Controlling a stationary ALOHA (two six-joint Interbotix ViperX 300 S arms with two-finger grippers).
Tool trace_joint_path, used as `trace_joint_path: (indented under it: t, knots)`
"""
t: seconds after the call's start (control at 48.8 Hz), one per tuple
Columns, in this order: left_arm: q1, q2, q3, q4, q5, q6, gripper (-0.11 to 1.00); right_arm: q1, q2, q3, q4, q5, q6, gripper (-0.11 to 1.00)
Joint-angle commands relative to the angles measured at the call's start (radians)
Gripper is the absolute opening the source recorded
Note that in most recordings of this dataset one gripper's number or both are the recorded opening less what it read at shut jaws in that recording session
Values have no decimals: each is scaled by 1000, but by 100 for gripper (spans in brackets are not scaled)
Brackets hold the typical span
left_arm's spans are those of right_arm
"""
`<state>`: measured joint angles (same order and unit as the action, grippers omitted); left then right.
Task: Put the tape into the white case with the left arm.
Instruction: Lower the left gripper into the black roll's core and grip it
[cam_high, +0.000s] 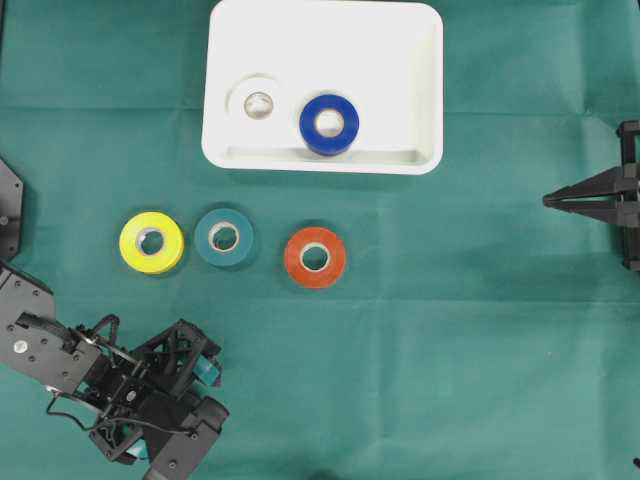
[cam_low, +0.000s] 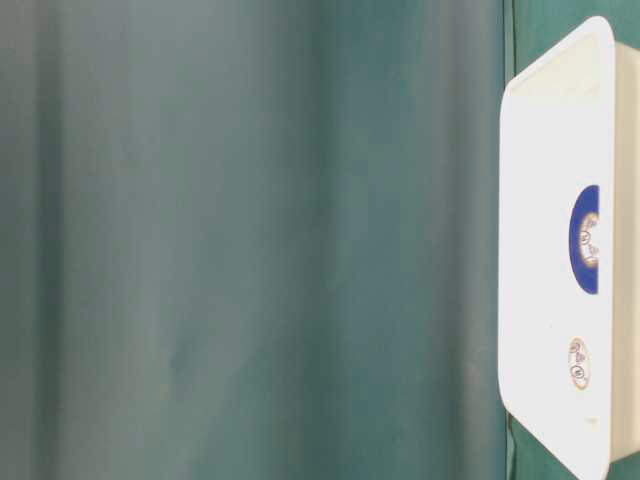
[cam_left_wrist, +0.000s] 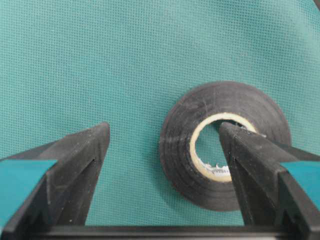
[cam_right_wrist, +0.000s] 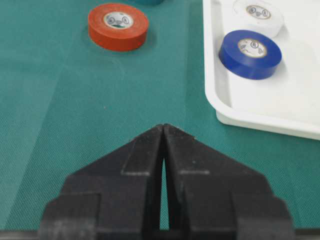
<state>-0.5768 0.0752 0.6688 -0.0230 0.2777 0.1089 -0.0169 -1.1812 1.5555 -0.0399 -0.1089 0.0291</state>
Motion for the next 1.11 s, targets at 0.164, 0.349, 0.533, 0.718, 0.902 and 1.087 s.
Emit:
trace_joint_path:
  t: [0.164,0.349,0.533,0.718,0.902,1.087]
  knots:
    - [-3,11,9,0,-15,3,82,-2,9,-11,0,-11,2,-10]
    - [-3,21,12,0,-15,2,36,0,9,-11,0,-11,2,-10]
    - [-3,17,12,0,-15,0,22,-2,9,-11,0,-11,2,-10]
    - [-3,12,12,0,-15,0,22,-2,9,-11,0,-11,2,-10]
    - [-3,-8,-2,-2,-6,-5,22,-2,9,-5,0,-17,2,-10]
    - [-8,-67,-35,-2,46,-8,22,-2,9,-3,0,-20,2,-10]
